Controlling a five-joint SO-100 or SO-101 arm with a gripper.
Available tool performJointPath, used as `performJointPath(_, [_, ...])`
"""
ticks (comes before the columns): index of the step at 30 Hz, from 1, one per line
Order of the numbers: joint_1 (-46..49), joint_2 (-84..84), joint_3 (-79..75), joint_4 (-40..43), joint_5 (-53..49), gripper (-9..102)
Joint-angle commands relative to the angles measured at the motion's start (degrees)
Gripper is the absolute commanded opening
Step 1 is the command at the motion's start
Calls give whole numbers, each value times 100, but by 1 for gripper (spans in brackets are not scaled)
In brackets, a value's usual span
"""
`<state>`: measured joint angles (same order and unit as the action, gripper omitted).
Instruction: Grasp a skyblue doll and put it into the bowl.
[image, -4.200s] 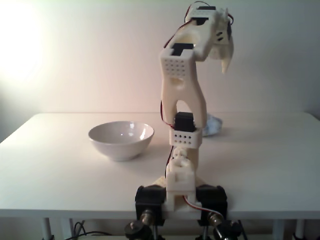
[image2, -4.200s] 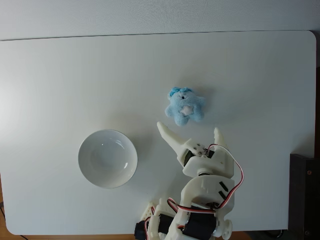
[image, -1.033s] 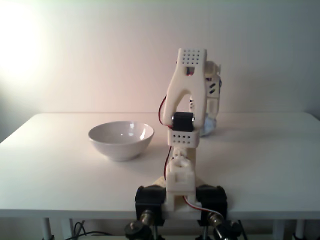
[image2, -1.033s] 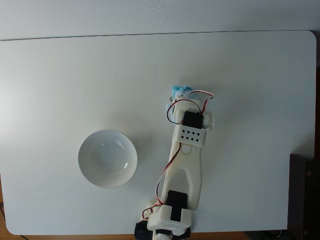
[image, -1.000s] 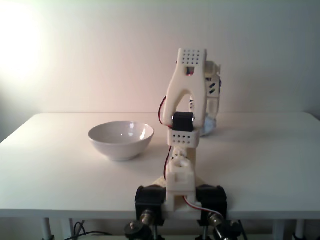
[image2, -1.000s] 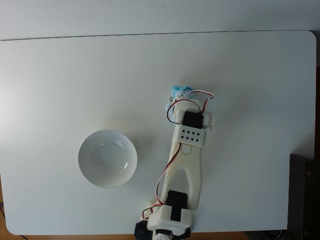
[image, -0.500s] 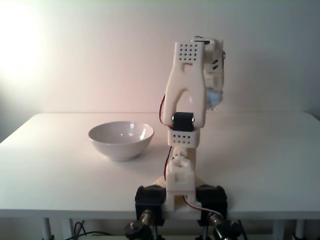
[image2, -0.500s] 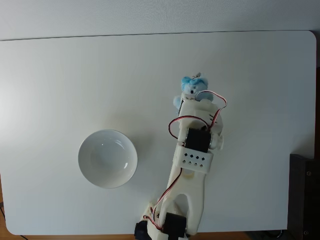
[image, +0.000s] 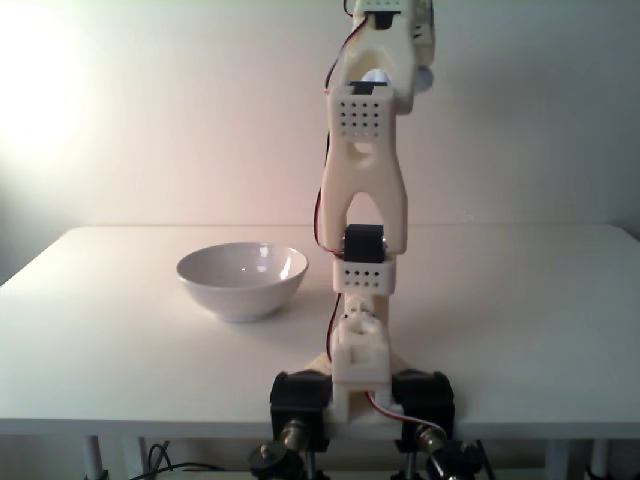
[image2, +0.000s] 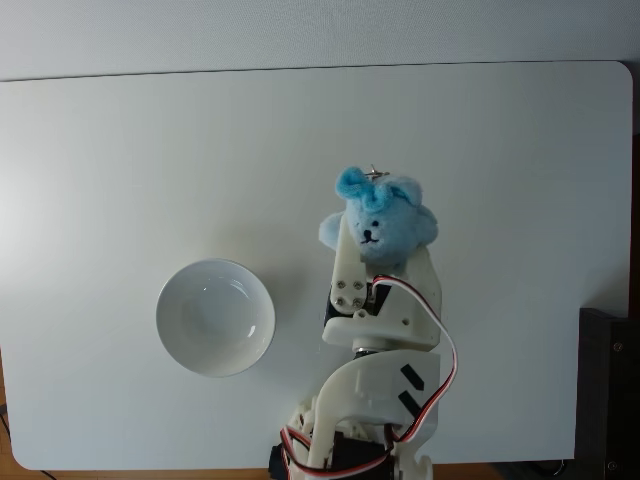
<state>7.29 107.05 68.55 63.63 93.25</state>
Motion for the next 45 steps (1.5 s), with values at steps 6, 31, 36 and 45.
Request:
performJointPath(6, [-1494, 633, 0, 0, -35, 0])
performJointPath(31, [-3955, 624, 2804, -62, -44, 0])
performJointPath(36, [-4166, 633, 3560, -62, -44, 0])
performJointPath(45, [-4307, 589, 4465, -79, -44, 0])
